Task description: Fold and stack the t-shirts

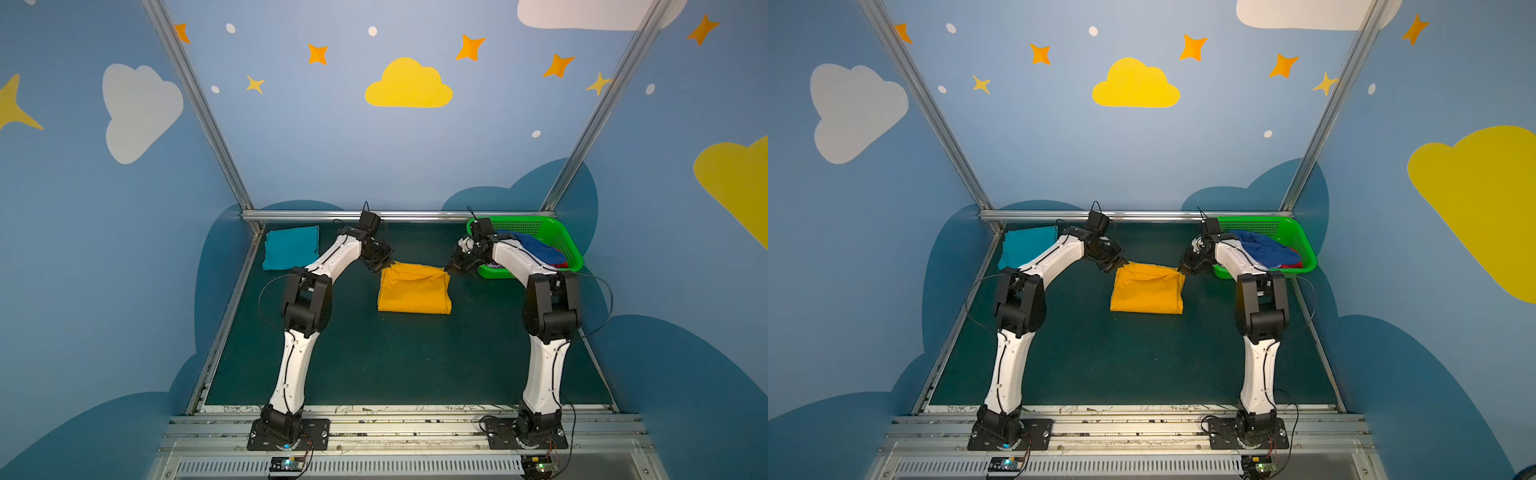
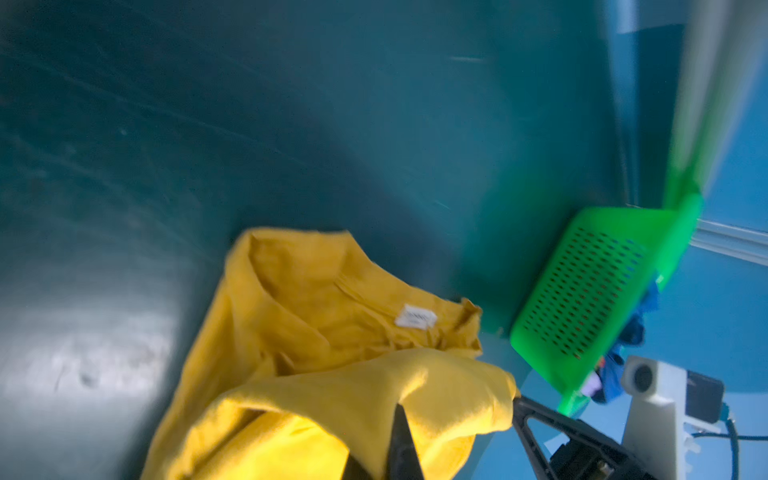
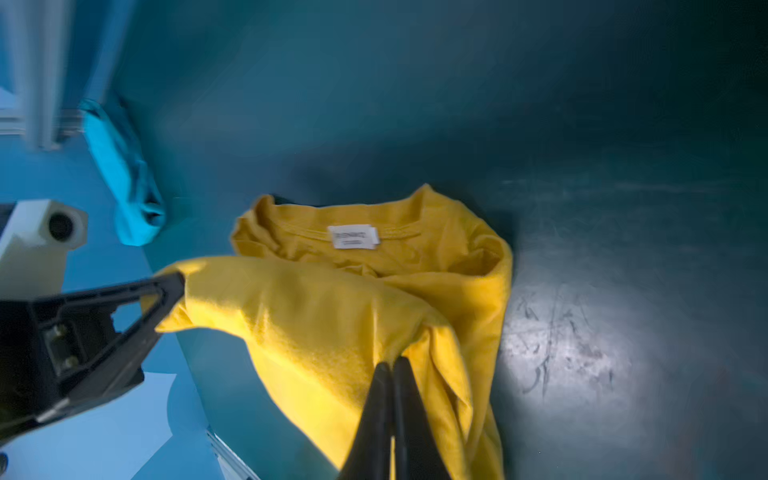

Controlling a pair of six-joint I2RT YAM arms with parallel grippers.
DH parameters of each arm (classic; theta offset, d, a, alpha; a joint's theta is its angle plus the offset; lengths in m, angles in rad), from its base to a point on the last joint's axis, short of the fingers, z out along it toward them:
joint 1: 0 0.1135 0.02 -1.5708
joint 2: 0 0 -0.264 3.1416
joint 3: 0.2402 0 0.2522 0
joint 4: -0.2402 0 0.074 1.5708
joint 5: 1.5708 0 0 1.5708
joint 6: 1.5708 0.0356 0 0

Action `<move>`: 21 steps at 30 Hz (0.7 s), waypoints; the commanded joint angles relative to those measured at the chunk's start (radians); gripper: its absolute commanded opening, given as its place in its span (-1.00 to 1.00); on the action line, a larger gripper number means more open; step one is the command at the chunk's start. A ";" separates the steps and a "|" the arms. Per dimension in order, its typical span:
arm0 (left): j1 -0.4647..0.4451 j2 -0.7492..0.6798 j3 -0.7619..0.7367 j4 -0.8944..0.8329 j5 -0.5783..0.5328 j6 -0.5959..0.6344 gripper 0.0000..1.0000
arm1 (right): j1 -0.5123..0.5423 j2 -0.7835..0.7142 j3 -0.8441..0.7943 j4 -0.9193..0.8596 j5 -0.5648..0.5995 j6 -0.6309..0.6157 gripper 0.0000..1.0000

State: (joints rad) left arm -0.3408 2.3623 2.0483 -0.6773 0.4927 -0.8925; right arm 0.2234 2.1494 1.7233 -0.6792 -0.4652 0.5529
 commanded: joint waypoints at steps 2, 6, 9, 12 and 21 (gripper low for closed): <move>0.021 0.066 0.071 -0.030 0.035 -0.002 -0.67 | -0.001 0.064 0.071 -0.074 -0.033 -0.008 -1.00; 0.042 0.106 0.112 -0.020 0.043 -0.011 -0.16 | -0.002 0.102 0.106 -0.083 -0.021 0.000 -0.75; 0.058 0.110 0.140 -0.013 0.039 -0.013 0.12 | -0.006 0.087 0.111 -0.083 0.011 0.004 -0.37; 0.071 0.084 0.163 -0.024 0.025 0.000 0.30 | -0.012 0.038 0.110 -0.085 0.057 0.004 -0.25; 0.043 -0.031 0.099 -0.096 -0.057 0.120 0.58 | 0.037 -0.056 0.094 -0.105 0.157 -0.070 0.05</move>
State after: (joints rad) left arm -0.2855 2.3589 2.1632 -0.7315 0.4576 -0.8261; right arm 0.2371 2.0968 1.8107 -0.7597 -0.3321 0.5228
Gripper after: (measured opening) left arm 0.783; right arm 0.516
